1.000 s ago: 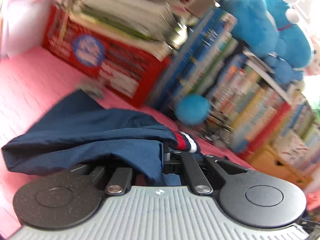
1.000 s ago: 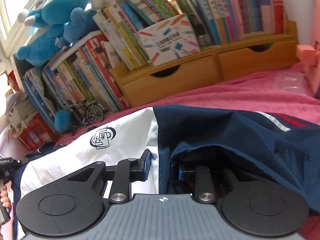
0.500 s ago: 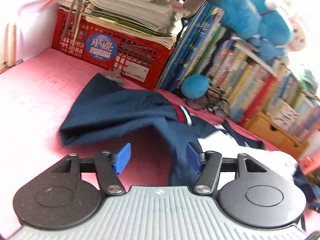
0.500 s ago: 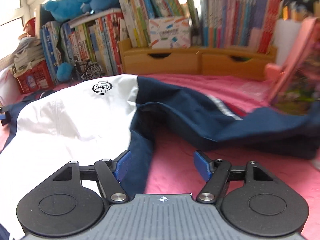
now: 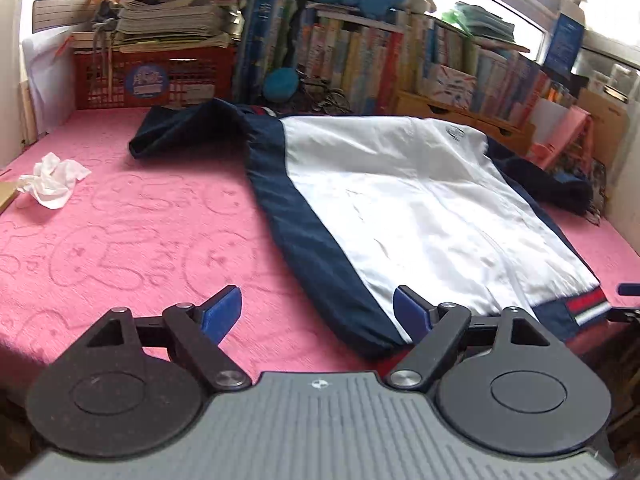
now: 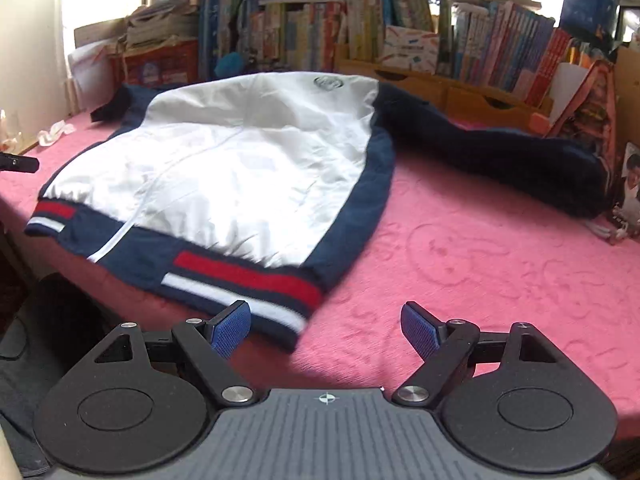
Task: Fold clothes
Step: 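Move the right gripper to the striped hem band of the jacket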
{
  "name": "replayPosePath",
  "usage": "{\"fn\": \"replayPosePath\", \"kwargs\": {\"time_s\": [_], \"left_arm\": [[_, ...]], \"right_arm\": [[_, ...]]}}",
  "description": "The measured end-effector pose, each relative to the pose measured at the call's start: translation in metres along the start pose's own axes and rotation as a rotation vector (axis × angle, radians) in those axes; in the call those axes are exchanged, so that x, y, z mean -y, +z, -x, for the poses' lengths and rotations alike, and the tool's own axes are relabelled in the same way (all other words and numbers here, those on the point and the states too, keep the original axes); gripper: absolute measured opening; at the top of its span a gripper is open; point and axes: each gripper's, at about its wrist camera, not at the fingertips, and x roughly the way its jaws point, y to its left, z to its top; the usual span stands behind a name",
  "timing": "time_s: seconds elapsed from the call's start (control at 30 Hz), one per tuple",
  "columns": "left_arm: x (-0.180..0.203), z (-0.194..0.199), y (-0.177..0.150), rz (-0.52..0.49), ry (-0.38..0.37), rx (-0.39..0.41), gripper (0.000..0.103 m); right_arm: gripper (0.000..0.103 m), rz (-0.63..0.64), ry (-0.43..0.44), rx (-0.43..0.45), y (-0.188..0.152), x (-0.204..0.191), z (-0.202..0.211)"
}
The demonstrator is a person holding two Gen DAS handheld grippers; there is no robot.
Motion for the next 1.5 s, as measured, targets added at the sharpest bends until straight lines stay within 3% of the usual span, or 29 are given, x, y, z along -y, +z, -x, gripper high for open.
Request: {"fn": "replayPosePath", "kwargs": {"time_s": [0.17, 0.27, 0.43, 0.57, 0.67, 0.8, 0.97, 1.07, 1.2, 1.4, 1.47, 1.5], "left_arm": [[0.036, 0.008, -0.022, -0.194, -0.072, -0.022, 0.1], [0.052, 0.001, -0.034, -0.279, -0.027, -0.013, 0.102], [0.063, -0.014, -0.043, -0.322, 0.036, -0.014, 0.102], [0.061, -0.022, -0.041, -0.305, 0.203, 0.041, 0.102], [0.043, -0.025, -0.028, -0.209, 0.325, 0.089, 0.102], [0.029, -0.017, -0.02, -0.128, 0.249, 0.087, 0.102], [0.049, 0.001, -0.033, -0.22, 0.029, 0.067, 0.103], [0.064, 0.0, -0.044, -0.287, 0.0, 0.041, 0.103], [0.073, -0.014, -0.049, -0.315, 0.084, 0.024, 0.103], [0.056, -0.031, -0.038, -0.252, 0.277, 0.063, 0.103], [0.05, -0.035, -0.036, -0.25, 0.337, 0.088, 0.103], [0.048, -0.035, -0.034, -0.246, 0.367, 0.105, 0.103]], "right_arm": [[0.08, -0.019, 0.042, 0.013, -0.002, -0.02, -0.011], [0.071, -0.029, 0.04, 0.03, 0.002, -0.027, -0.015], [0.064, -0.074, 0.034, 0.094, 0.004, -0.024, -0.007], [0.063, -0.129, 0.033, 0.16, 0.005, -0.02, 0.004], [0.064, -0.145, -0.014, 0.202, 0.005, -0.023, 0.004], [0.065, -0.105, -0.079, 0.229, 0.005, -0.035, 0.001], [0.066, -0.118, -0.081, 0.226, 0.004, -0.037, -0.003], [0.066, -0.163, -0.088, 0.207, 0.005, -0.032, -0.009], [0.066, -0.222, -0.106, 0.194, 0.004, -0.024, -0.016], [0.065, -0.245, -0.138, 0.211, 0.002, -0.019, -0.016], [0.039, -0.241, -0.124, 0.21, 0.001, -0.021, -0.016], [0.035, -0.233, -0.127, 0.211, 0.001, -0.023, -0.016]]}}
